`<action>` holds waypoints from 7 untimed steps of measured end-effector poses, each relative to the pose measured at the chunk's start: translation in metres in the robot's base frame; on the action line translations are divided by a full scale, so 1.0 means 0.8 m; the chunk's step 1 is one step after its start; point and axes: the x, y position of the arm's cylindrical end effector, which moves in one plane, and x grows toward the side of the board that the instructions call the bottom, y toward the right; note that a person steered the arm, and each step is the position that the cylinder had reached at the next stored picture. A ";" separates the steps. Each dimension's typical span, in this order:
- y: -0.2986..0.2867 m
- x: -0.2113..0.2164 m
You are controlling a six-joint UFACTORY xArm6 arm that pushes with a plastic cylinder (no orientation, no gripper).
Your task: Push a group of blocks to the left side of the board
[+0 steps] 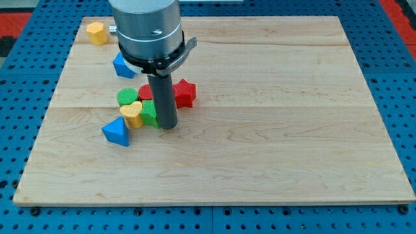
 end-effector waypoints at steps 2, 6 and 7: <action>0.126 -0.090; -0.005 -0.118; -0.016 -0.112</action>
